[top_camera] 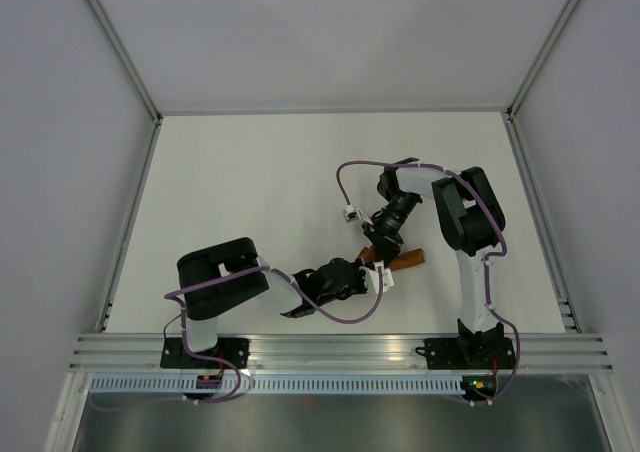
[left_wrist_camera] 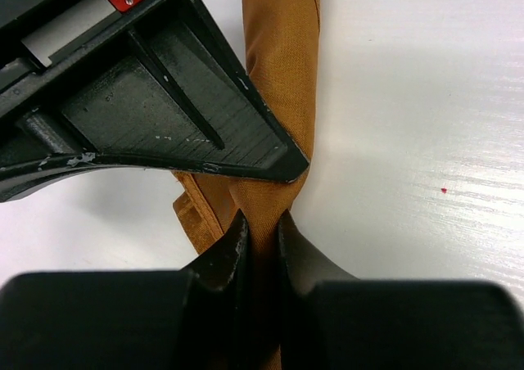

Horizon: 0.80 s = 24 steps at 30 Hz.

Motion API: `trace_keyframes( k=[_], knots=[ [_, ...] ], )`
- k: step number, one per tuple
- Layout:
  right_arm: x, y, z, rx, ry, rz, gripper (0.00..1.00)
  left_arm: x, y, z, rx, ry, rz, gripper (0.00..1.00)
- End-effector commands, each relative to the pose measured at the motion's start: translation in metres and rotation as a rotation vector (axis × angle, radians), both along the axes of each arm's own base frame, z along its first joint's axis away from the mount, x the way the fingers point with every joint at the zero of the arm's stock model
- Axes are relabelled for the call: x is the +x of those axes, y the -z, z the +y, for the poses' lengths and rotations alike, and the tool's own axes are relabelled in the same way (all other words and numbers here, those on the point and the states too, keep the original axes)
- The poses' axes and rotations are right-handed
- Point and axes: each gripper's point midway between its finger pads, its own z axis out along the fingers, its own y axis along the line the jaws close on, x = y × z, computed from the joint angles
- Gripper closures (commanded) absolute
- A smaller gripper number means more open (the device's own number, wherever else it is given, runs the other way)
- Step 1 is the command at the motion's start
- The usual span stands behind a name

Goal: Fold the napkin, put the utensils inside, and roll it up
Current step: Roll the napkin with the utensil

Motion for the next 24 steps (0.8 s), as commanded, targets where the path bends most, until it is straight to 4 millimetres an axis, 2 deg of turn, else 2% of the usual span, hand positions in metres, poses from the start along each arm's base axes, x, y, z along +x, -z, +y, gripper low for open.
trace_keyframes(
  k=[1, 4, 7, 10, 12, 14, 18, 22, 23, 24],
  knots=[
    [0.035, 0.040, -0.010, -0.037, -0.088, -0.204, 0.61, -0.015, 0.024, -0.001, 0.045, 0.037, 0.091, 0.96],
    [0.042, 0.030, -0.006, -0.023, -0.062, -0.241, 0.43, -0.022, 0.029, -0.001, 0.061, 0.055, 0.135, 0.98],
    [0.053, 0.016, -0.004, -0.016, -0.024, -0.301, 0.31, -0.026, 0.033, -0.001, 0.065, 0.060, 0.176, 0.98],
    [0.068, 0.001, -0.002, -0.011, 0.041, -0.374, 0.25, -0.030, 0.037, 0.000, 0.068, 0.062, 0.228, 0.98],
    [0.084, -0.013, -0.004, -0.009, 0.108, -0.443, 0.23, -0.028, 0.037, 0.002, 0.064, 0.048, 0.247, 0.98],
    [0.092, -0.018, -0.008, -0.008, 0.160, -0.470, 0.22, -0.029, 0.039, 0.002, 0.057, 0.053, 0.304, 0.98],
    [0.117, -0.037, -0.026, 0.010, 0.307, -0.562, 0.22, -0.029, 0.039, 0.005, 0.042, 0.047, 0.394, 0.98],
    [0.128, -0.053, -0.046, 0.037, 0.411, -0.648, 0.22, -0.024, 0.042, 0.010, 0.051, 0.024, 0.513, 0.98],
    [0.129, -0.057, -0.048, 0.046, 0.428, -0.668, 0.22, -0.025, 0.049, 0.016, 0.081, 0.009, 0.547, 0.98],
    [0.136, -0.070, -0.054, 0.064, 0.452, -0.730, 0.22, -0.022, 0.045, 0.013, 0.078, 0.009, 0.565, 0.98]
  ],
)
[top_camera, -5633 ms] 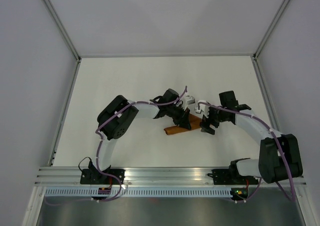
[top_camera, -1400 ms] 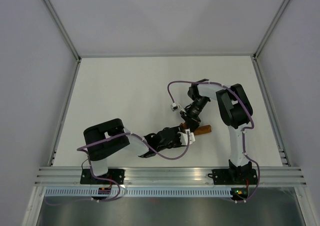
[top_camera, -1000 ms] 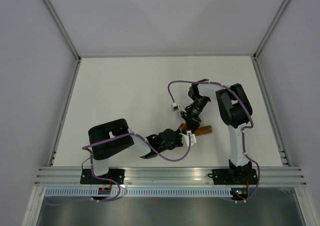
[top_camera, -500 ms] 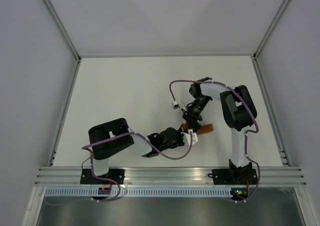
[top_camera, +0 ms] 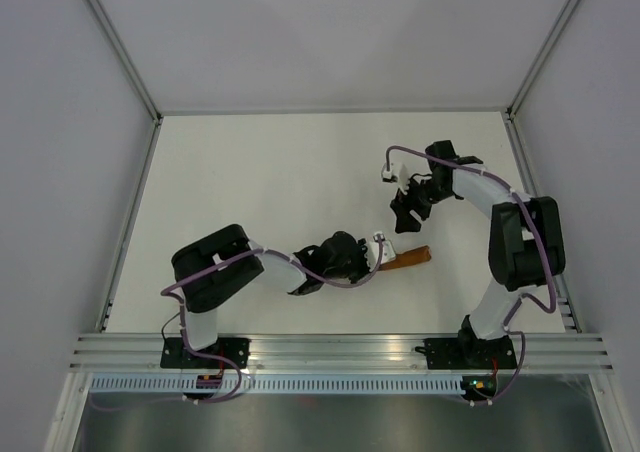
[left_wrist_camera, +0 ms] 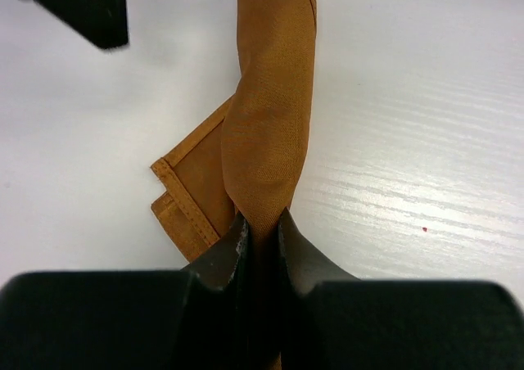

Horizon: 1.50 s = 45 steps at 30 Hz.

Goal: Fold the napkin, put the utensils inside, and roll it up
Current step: Roll the napkin with the utensil

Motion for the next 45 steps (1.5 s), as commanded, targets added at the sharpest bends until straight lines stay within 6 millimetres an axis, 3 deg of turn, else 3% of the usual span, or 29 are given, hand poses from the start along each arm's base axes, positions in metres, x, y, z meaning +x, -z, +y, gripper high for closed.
trace_keyframes(
  k=[1, 5, 6, 8, 9, 15, 21, 26, 34, 40, 45],
  knots=[
    [0.018, -0.031, -0.006, 0.056, 0.068, -0.175, 0.22, -0.026, 0.045, 0.028, 0.148, -0.002, 0.301, 0.98],
    [0.003, -0.046, -0.010, 0.086, 0.071, -0.279, 0.23, -0.027, 0.051, 0.033, 0.171, -0.004, 0.420, 0.98],
    [0.002, -0.060, -0.010, 0.098, 0.063, -0.348, 0.22, -0.025, 0.052, 0.032, 0.174, -0.009, 0.441, 0.98],
    [-0.016, -0.054, -0.010, 0.107, 0.043, -0.354, 0.22, -0.025, 0.056, 0.038, 0.192, -0.018, 0.505, 0.97],
    [-0.018, -0.064, -0.010, 0.114, 0.028, -0.412, 0.22, -0.023, 0.055, 0.037, 0.189, -0.016, 0.520, 0.96],
    [-0.057, -0.042, -0.004, 0.123, -0.066, -0.433, 0.24, -0.020, 0.052, 0.039, 0.183, -0.033, 0.661, 0.94],
    [-0.074, -0.017, 0.012, 0.059, -0.124, -0.498, 0.25, -0.020, 0.057, 0.039, 0.197, -0.036, 0.757, 0.94],
    [-0.080, -0.009, 0.026, 0.041, -0.163, -0.563, 0.25, -0.016, 0.062, 0.039, 0.206, -0.049, 0.808, 0.92],
    [-0.084, 0.009, 0.033, -0.015, -0.218, -0.559, 0.27, -0.015, 0.066, 0.039, 0.229, -0.057, 0.867, 0.91],
    [-0.091, 0.026, 0.031, -0.060, -0.271, -0.526, 0.34, -0.010, 0.067, 0.041, 0.233, -0.071, 0.895, 0.89],
    [-0.093, 0.037, 0.027, -0.099, -0.297, -0.489, 0.50, -0.006, 0.063, 0.041, 0.218, -0.071, 0.913, 0.84]
  ],
)
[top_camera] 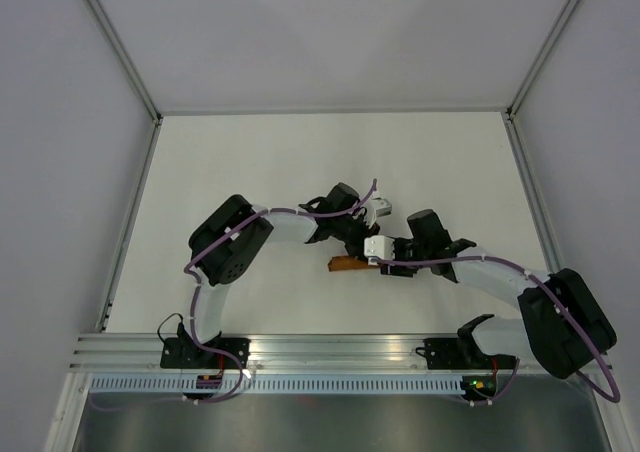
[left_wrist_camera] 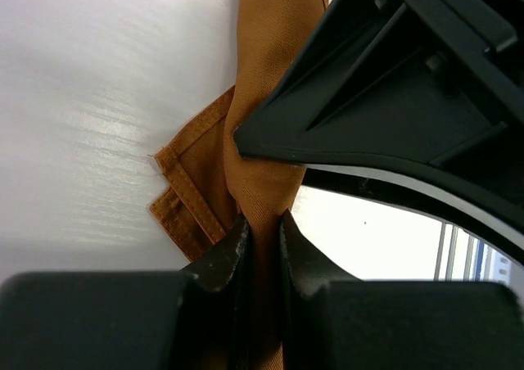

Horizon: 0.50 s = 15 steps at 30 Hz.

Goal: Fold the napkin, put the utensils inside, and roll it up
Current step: Roll the napkin with the utensil

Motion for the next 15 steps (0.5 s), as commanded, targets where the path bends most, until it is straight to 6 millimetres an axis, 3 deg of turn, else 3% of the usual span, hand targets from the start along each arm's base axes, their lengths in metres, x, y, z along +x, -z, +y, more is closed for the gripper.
trace_keyframes(
  k=[1, 5, 8, 14, 15],
  knots=[
    [0.001, 0.008, -0.003, -0.044, -0.018, 0.009, 0.52, -0.022, 0.056, 0.042, 0.237, -0.062, 0.162, 0.81],
    [-0.002, 0.011, -0.003, -0.065, -0.032, 0.054, 0.69, -0.013, 0.047, 0.041, 0.226, -0.092, 0.134, 0.64],
    [-0.005, 0.014, -0.004, -0.091, -0.049, 0.093, 0.80, 0.001, 0.030, 0.037, 0.184, -0.135, 0.107, 0.58],
    [-0.014, 0.020, -0.004, -0.129, -0.083, 0.197, 0.87, 0.044, -0.003, 0.046, 0.079, -0.309, 0.075, 0.55],
    [-0.015, 0.021, -0.004, -0.132, -0.085, 0.212, 0.87, 0.059, -0.018, 0.048, 0.033, -0.352, 0.035, 0.55]
  ],
)
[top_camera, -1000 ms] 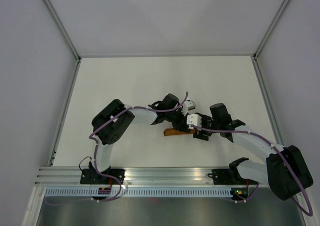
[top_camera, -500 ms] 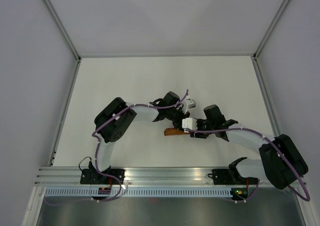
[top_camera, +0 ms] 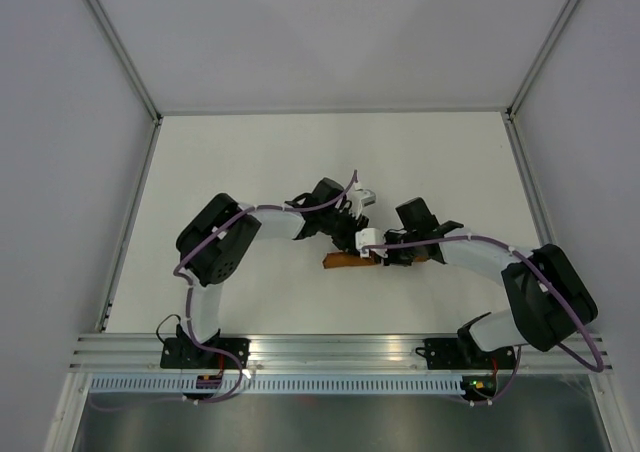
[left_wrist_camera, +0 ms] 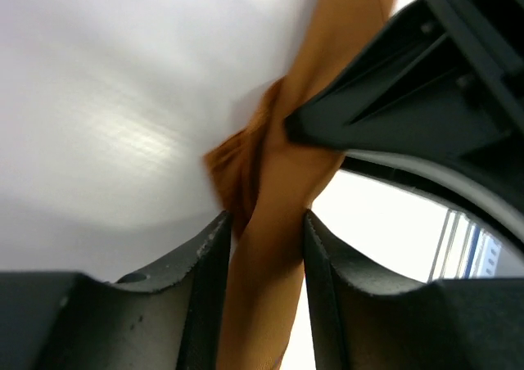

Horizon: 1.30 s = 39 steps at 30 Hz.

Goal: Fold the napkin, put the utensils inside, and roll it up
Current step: Roll the napkin with the utensil

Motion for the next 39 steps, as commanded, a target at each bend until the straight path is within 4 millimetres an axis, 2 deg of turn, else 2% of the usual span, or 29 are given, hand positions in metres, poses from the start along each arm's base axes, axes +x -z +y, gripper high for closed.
trace_keyframes(
  k=[1, 3, 4, 6, 7, 9, 10, 11, 12, 13, 14, 15, 16, 18, 19, 20, 22, 26, 28, 29, 30, 32, 37, 38, 39],
  knots=[
    [-0.030, 0.021, -0.013, -0.084, -0.030, 0.168, 0.87, 0.038, -0.010, 0.031, 0.009, -0.226, -0.010, 0.55],
    [-0.033, 0.020, -0.011, -0.091, -0.044, 0.214, 0.88, 0.051, -0.024, 0.039, -0.015, -0.291, -0.043, 0.54],
    [-0.035, 0.025, -0.012, -0.104, -0.050, 0.249, 0.88, 0.052, -0.025, 0.044, -0.022, -0.310, -0.060, 0.54],
    [-0.036, 0.021, -0.009, -0.108, -0.069, 0.296, 0.88, 0.065, -0.034, 0.054, -0.027, -0.385, -0.118, 0.54],
    [-0.042, 0.026, -0.013, -0.129, -0.070, 0.352, 0.89, 0.066, -0.046, 0.058, -0.064, -0.405, -0.167, 0.54],
    [-0.034, 0.022, -0.009, -0.121, -0.074, 0.371, 0.89, 0.074, -0.053, 0.070, -0.068, -0.480, -0.225, 0.53],
    [-0.040, 0.027, -0.013, -0.141, -0.080, 0.426, 0.89, 0.072, -0.061, 0.078, -0.083, -0.505, -0.255, 0.53],
    [-0.030, 0.023, -0.010, -0.134, -0.078, 0.425, 0.89, 0.075, -0.070, 0.080, -0.109, -0.523, -0.296, 0.53],
    [-0.029, 0.023, -0.011, -0.136, -0.078, 0.446, 0.89, 0.078, -0.078, 0.085, -0.125, -0.554, -0.337, 0.53],
    [-0.031, 0.028, -0.011, -0.140, -0.083, 0.491, 0.89, 0.072, -0.071, 0.094, -0.113, -0.575, -0.347, 0.52],
    [-0.024, 0.023, -0.011, -0.141, -0.085, 0.511, 0.89, 0.077, -0.095, 0.097, -0.178, -0.608, -0.415, 0.50],
    [-0.023, 0.023, -0.011, -0.141, -0.086, 0.533, 0.89, 0.071, -0.085, 0.109, -0.161, -0.639, -0.430, 0.49],
    [-0.025, 0.030, -0.012, -0.148, -0.085, 0.582, 0.89, 0.070, -0.089, 0.114, -0.177, -0.658, -0.455, 0.48],
    [-0.014, 0.025, -0.012, -0.144, -0.083, 0.607, 0.89, 0.070, -0.116, 0.122, -0.263, -0.696, -0.548, 0.44],
    [-0.015, 0.031, -0.013, -0.152, -0.077, 0.645, 0.89, 0.061, -0.107, 0.128, -0.252, -0.701, -0.560, 0.44],
    [-0.009, 0.027, -0.012, -0.143, -0.079, 0.652, 0.89, 0.059, -0.110, 0.132, -0.251, -0.702, -0.599, 0.44],
    [-0.008, 0.031, -0.011, -0.146, -0.073, 0.690, 0.89, 0.050, -0.116, 0.136, -0.267, -0.707, -0.665, 0.43],
    [0.003, 0.032, -0.008, -0.145, -0.063, 0.706, 0.89, 0.039, -0.114, 0.126, -0.179, -0.630, -0.808, 0.42],
    [0.003, 0.035, -0.007, -0.147, -0.058, 0.727, 0.88, 0.030, -0.109, 0.110, -0.139, -0.581, -0.841, 0.40],
    [0.005, 0.035, -0.006, -0.145, -0.060, 0.723, 0.88, 0.028, -0.108, 0.106, -0.097, -0.529, -0.914, 0.40],
    [0.006, 0.035, -0.006, -0.146, -0.058, 0.727, 0.88, 0.020, -0.111, 0.093, -0.094, -0.492, -0.944, 0.40],
    [0.008, 0.036, -0.005, -0.147, -0.054, 0.733, 0.88, 0.011, -0.101, 0.079, -0.049, -0.405, -0.990, 0.38],
    [0.011, 0.040, -0.006, -0.159, -0.037, 0.742, 0.88, 0.002, -0.093, 0.052, 0.000, -0.264, -1.074, 0.36],
    [0.011, 0.041, -0.006, -0.160, -0.037, 0.745, 0.88, -0.001, -0.083, 0.048, 0.020, -0.229, -1.071, 0.36],
    [0.012, 0.042, -0.007, -0.159, -0.032, 0.747, 0.88, -0.004, -0.087, 0.038, 0.008, -0.202, -1.083, 0.35]
  ],
)
